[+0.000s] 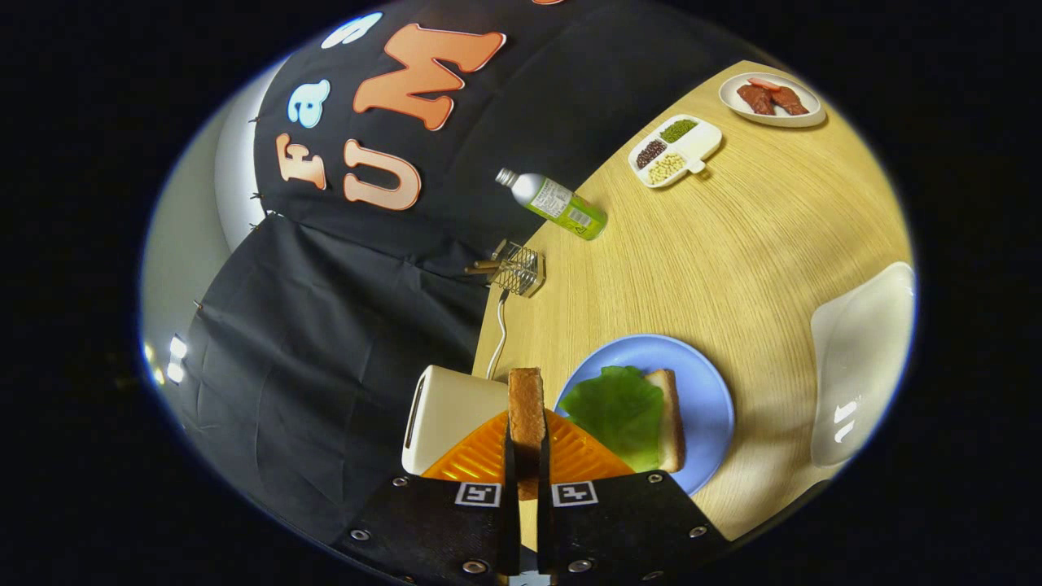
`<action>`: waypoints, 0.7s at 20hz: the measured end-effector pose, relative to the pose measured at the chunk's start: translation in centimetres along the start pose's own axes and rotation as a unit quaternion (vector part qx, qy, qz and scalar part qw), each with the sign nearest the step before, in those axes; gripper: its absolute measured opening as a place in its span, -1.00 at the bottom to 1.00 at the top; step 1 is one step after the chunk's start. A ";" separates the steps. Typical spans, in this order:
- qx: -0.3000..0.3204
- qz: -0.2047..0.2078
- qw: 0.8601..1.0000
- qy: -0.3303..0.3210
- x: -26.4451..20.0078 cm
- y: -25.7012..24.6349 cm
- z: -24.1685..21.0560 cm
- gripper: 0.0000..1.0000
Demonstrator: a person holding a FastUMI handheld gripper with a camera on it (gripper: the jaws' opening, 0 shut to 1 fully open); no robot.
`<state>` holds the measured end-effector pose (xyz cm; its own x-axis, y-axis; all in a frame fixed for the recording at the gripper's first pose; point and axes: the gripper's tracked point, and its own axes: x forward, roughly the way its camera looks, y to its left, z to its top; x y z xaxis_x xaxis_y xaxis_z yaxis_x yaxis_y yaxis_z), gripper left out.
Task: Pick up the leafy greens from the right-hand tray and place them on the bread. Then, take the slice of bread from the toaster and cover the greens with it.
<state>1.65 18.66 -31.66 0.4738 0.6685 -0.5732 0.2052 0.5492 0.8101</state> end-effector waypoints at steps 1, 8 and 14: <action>0.003 -0.001 1.000 0.003 0.1 -0.4 -0.4 -0.83; 0.003 -0.038 0.999 0.014 1.0 -3.7 -1.4 -0.83; -0.018 -0.102 0.995 0.006 0.9 -7.0 -1.9 -0.81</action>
<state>-1.01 16.37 -38.10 0.4157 0.5472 -0.7265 0.2644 0.6916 0.6722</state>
